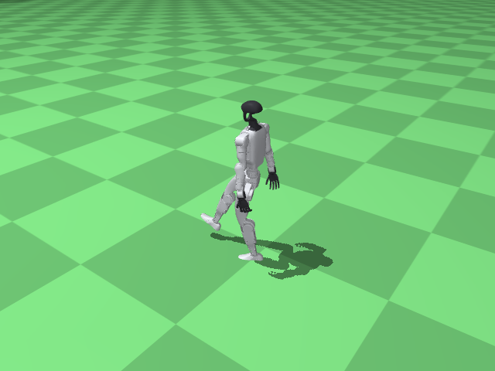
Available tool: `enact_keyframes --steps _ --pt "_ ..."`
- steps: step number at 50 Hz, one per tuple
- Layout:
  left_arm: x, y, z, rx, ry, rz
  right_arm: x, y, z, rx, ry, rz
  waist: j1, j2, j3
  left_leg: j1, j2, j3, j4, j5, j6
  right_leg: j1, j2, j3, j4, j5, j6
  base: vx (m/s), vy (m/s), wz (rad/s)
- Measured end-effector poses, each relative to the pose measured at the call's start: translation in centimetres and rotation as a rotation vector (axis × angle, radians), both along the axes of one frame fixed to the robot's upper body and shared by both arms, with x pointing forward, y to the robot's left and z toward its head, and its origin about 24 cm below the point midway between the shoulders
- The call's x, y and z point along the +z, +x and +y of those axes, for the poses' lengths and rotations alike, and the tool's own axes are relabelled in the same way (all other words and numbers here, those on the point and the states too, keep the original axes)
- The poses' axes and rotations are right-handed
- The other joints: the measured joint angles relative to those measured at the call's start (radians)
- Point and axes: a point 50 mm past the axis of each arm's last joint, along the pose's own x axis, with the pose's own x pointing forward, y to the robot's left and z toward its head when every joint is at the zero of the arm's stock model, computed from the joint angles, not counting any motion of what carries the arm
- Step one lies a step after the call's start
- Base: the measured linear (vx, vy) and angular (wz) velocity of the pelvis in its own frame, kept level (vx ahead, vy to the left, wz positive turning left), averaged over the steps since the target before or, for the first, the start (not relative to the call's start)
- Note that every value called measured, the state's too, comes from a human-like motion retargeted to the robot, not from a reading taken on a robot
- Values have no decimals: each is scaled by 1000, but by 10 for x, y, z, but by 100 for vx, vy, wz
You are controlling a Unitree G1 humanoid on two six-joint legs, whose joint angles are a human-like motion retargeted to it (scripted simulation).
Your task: Upper body actions
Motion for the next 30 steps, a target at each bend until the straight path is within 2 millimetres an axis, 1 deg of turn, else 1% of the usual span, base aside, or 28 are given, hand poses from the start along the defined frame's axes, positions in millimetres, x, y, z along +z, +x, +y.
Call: enact_keyframes --steps 2,3,6,8,10,12,13,15,18,20,22,24,26,28,30 --pt "-1 33 9 -57 14 -73 4 -15 -6 -32 -43 40 -82 4 70 20 29 -29 18 -3 3 -123 -36 66 -80 -9 50 -15 13 143" --pt "0 50 14 -85 26 -108 6 -23 -8 -54 -59 63 -120 8 111 24 49 -49 35 -5 3 -177 -57 94 -104 -14 61 -18 12 143" --pt "5 101 24 -158 76 -233 11 -47 -9 -129 -83 149 -218 19 236 43 125 -97 80 -6 -1 -277 -147 69 -128 -26 70 -13 8 148" --pt "10 133 27 -199 105 -331 15 -64 -6 -183 -98 203 -247 34 288 43 183 -101 102 -9 -6 -324 -187 69 -121 -35 65 -4 0 107" --pt "16 158 26 -234 127 -420 18 -77 -1 -235 -109 233 -253 59 304 28 228 -107 119 -15 -9 -360 -205 76 -114 -40 61 1 -5 65" --pt "19 173 23 -264 142 -479 18 -82 6 -276 -97 232 -248 73 299 15 247 -120 130 -20 -10 -360 -216 74 -116 -37 61 5 -5 39" --pt "21 178 21 -277 147 -499 17 -81 9 -289 -82 224 -242 73 292 11 249 -122 130 -19 -10 -351 -217 75 -120 -37 60 3 -4 19" --pt "21 182 19 -296 152 -519 13 -73 14 -293 -47 193 -226 61 276 11 237 -124 123 -15 -10 -313 -214 80 -129 -33 58 0 0 0" --pt "16 169 15 -294 131 -489 7 -48 13 -240 -9 119 -199 27 240 18 196 -114 105 -8 -6 -207 -186 100 -148 -20 61 2 -1 -32" --pt "11 152 11 -279 103 -439 3 -26 9 -178 1 57 -175 2 205 22 154 -100 91 -7 3 -123 -161 119 -154 -6 61 5 1 -64" --pt "4 128 6 -258 69 -361 0 -4 4 -111 2 -3 -126 -19 159 23 106 -71 77 -10 14 -37 -125 137 -150 15 56 10 -1 -108" --pt "-2 96 -1 -231 31 -259 -2 16 -1 -55 -6 -54 -66 -29 108 18 69 -38 67 -18 20 59 -86 127 -135 40 40 13 -4 -129" --pt "-6 59 -11 -186 -13 -149 -2 35 -4 -13 -10 -104 1 -37 56 8 42 4 58 -26 22 156 -47 109 -102 75 10 14 -6 -147" --pt "-6 21 -24 -107 -77 -54 -3 54 -4 16 -4 -161 68 -39 -1 -14 25 47 51 -34 18 242 -9 88 -59 118 -34 12 -7 -161" --pt "-3 -14 -39 12 -152 15 -3 73 -1 41 14 -222 123 -39 -53 -39 18 86 46 -43 11 324 30 93 -24 159 -73 9 -8 -155"
